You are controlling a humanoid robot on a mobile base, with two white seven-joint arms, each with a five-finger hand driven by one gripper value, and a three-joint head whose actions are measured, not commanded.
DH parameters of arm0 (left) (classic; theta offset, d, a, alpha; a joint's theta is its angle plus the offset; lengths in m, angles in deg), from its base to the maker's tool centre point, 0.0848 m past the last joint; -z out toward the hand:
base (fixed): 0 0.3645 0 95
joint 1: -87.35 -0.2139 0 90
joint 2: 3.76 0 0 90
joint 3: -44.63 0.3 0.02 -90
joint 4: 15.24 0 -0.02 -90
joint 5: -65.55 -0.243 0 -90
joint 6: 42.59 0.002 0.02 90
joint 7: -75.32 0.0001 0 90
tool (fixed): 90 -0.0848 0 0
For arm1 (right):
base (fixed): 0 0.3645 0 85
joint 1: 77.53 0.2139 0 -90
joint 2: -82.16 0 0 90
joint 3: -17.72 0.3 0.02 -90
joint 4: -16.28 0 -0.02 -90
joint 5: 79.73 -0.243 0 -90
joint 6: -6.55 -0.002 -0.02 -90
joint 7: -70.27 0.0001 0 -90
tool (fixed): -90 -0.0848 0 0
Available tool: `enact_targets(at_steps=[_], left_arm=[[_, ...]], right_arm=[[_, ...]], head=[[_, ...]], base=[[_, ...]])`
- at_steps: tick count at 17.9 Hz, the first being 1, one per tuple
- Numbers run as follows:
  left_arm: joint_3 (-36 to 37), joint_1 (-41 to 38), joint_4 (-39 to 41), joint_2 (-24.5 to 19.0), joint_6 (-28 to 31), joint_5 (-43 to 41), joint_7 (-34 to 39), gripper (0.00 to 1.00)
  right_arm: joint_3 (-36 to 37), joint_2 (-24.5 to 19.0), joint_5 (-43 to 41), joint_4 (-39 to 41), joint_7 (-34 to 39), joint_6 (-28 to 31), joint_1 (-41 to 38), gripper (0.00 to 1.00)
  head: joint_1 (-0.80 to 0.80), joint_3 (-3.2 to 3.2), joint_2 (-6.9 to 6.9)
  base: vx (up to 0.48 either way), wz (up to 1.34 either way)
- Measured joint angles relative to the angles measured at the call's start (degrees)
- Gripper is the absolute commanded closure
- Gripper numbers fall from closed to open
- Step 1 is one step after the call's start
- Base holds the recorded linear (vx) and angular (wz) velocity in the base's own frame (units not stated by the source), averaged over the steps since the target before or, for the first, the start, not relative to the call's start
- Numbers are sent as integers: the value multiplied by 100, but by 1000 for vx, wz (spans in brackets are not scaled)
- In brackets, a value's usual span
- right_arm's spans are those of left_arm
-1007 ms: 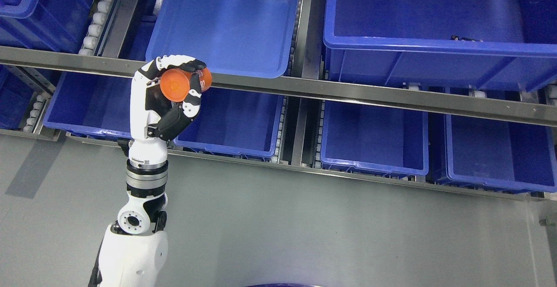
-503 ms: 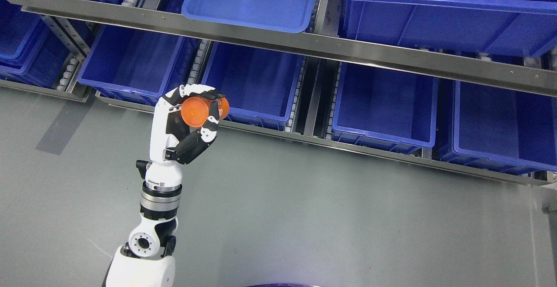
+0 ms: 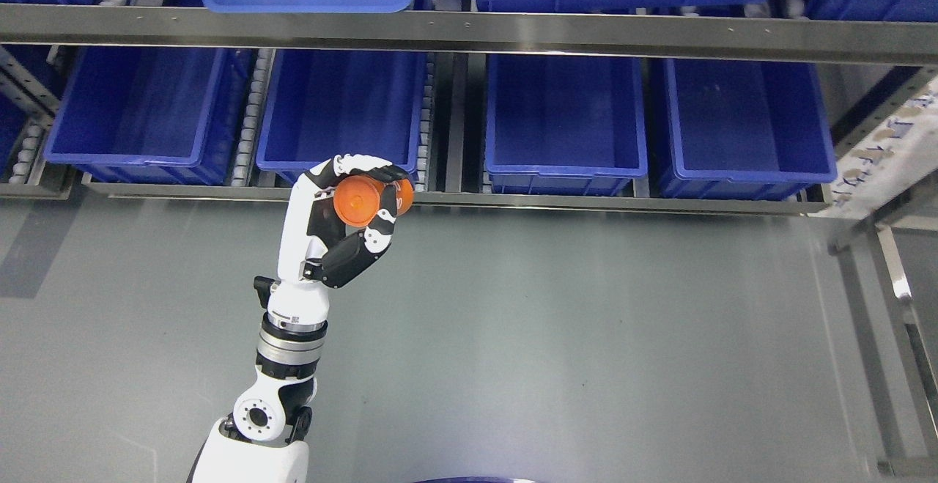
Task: Grab orange capacitor from left shelf to right desk
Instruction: 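Hold the capacitor in the left hand while turning toward the steel table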
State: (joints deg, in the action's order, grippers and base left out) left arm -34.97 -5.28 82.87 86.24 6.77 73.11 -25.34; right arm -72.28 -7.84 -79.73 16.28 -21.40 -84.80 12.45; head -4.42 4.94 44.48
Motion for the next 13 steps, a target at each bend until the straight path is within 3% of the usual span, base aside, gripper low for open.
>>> enact_targets(at_steps=[13], left_arm=[[345,21,-33,0,101,26,-2,99]], right_arm=[[0,1,0,0,0,20,-1,0]], head=[[0,0,0]], base=[[-15,-581]])
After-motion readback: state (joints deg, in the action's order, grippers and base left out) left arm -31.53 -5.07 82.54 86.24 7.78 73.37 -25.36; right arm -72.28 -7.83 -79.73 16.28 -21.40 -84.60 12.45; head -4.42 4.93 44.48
